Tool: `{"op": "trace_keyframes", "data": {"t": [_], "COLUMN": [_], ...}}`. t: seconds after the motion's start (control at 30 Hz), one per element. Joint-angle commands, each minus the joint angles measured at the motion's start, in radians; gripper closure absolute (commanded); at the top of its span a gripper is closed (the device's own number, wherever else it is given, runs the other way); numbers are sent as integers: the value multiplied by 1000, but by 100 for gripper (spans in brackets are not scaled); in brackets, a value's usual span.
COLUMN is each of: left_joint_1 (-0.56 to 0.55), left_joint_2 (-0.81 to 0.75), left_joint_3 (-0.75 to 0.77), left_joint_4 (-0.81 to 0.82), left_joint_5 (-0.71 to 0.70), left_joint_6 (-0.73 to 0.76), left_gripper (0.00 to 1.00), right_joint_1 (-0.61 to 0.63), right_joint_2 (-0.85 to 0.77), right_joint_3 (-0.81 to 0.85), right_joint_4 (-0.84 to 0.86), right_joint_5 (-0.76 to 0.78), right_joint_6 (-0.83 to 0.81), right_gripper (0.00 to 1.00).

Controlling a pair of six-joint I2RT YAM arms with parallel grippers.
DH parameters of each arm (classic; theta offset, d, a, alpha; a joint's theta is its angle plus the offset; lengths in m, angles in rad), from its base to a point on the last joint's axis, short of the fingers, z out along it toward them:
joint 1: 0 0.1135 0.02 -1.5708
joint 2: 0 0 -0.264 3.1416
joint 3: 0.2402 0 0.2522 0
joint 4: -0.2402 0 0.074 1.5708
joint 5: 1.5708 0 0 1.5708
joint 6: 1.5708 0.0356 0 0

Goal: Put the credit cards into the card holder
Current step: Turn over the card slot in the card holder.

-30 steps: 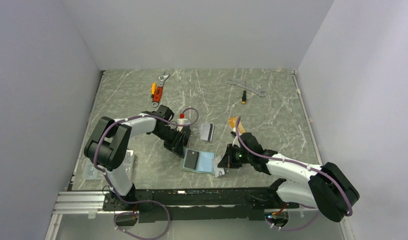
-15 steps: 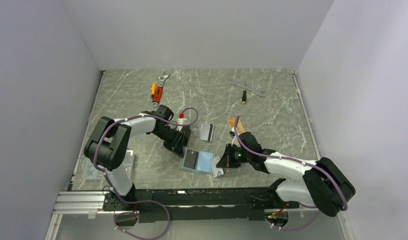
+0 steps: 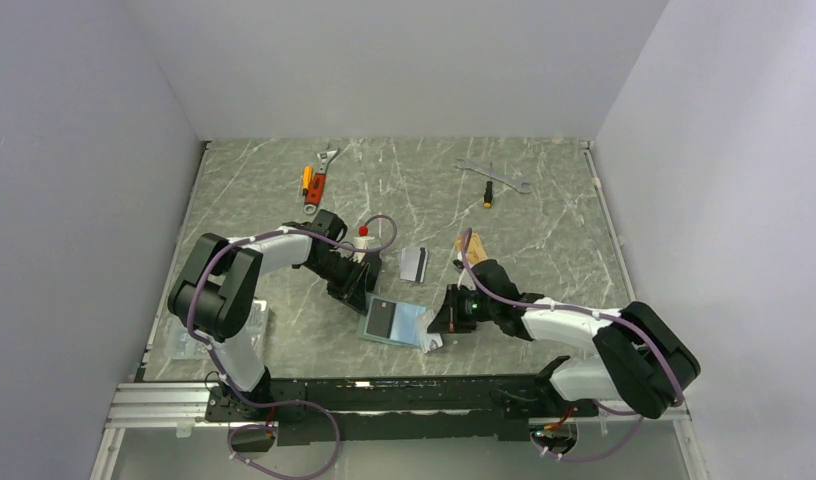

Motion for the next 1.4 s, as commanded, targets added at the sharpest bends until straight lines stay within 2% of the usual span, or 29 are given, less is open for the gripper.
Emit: {"op": "trace_keyframes", "data": {"t": [0.0,0.5,1.37], "left_joint_1": [-3,-1,-1], "left_joint_2": [-14,-21,-21], "left_joint_3": [15,15,18], "left_joint_4": [-7,-17,-17], "left_joint_5": [45,38,45], "left_joint_6": [26,34,34], "left_gripper": [76,78,79], "right_joint_1": [-9,-72,-76], "right_joint_2": [36,-124,-28], "right_joint_3": [34,-15,-14], "right_joint_4": [36,-87,32], "right_joint_5": [-11,-32,-98], "right_joint_6": [-13,-28,-21], "right_gripper": [100,100,100]}}
